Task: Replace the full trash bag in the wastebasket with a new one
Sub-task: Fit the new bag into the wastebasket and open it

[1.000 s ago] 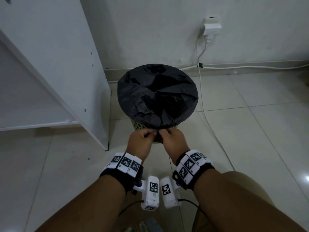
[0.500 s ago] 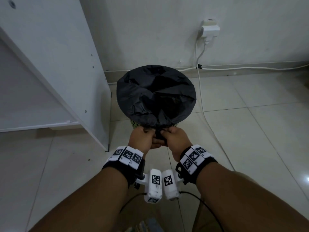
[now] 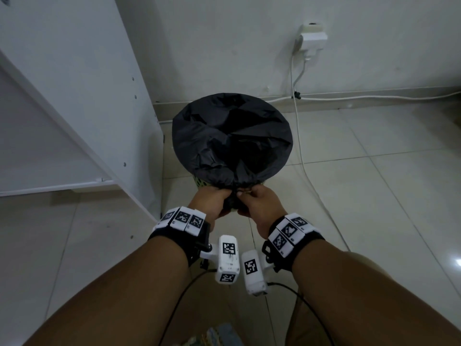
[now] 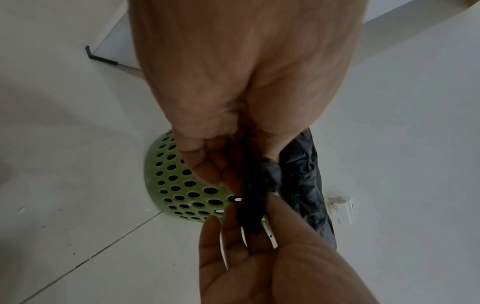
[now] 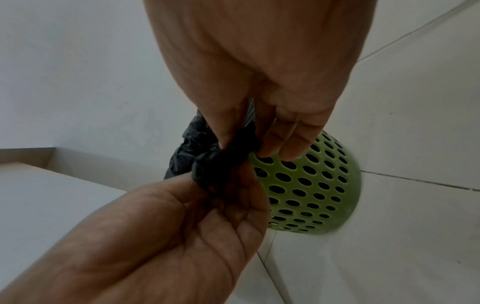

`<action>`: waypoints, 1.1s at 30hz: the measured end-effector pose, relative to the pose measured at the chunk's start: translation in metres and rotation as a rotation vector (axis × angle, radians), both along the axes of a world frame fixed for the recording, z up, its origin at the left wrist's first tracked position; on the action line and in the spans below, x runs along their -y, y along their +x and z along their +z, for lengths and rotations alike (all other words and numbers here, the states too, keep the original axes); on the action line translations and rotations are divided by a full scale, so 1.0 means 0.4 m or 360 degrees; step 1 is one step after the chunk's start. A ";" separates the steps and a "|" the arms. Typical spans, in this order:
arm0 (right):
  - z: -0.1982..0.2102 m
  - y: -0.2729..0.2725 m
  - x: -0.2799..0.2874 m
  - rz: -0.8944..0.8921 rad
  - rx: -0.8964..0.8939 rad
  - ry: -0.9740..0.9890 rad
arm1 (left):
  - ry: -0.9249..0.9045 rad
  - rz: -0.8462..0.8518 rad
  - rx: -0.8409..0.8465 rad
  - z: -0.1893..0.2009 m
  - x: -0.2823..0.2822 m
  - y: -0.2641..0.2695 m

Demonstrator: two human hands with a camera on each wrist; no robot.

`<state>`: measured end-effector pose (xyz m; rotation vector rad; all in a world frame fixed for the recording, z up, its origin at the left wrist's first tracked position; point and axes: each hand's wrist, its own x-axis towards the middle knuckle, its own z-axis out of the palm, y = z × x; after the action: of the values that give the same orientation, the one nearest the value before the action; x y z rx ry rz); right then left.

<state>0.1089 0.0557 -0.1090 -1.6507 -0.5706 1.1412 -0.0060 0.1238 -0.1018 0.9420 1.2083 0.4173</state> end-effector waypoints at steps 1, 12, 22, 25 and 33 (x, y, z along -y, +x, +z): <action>-0.001 0.002 0.001 -0.0036 0.0009 -0.0012 | -0.0009 0.0044 0.0043 -0.002 0.004 0.002; -0.021 0.019 0.013 -0.0366 -0.0099 -0.0168 | -0.0454 0.0054 0.0325 0.014 -0.012 -0.024; 0.003 -0.001 0.010 -0.0483 -0.0263 0.0041 | -0.0054 0.0449 0.0306 -0.023 0.014 -0.026; -0.014 -0.004 0.019 -0.0320 0.0009 0.0020 | 0.0100 0.0395 0.0234 -0.026 0.035 -0.032; -0.011 -0.058 0.003 -0.0004 0.0152 0.0036 | 0.0442 0.0012 0.0076 -0.002 0.055 -0.034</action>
<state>0.0859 0.0547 -0.1134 -1.6924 -0.6398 1.0547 -0.0196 0.1017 -0.1027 1.1583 1.1282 0.6213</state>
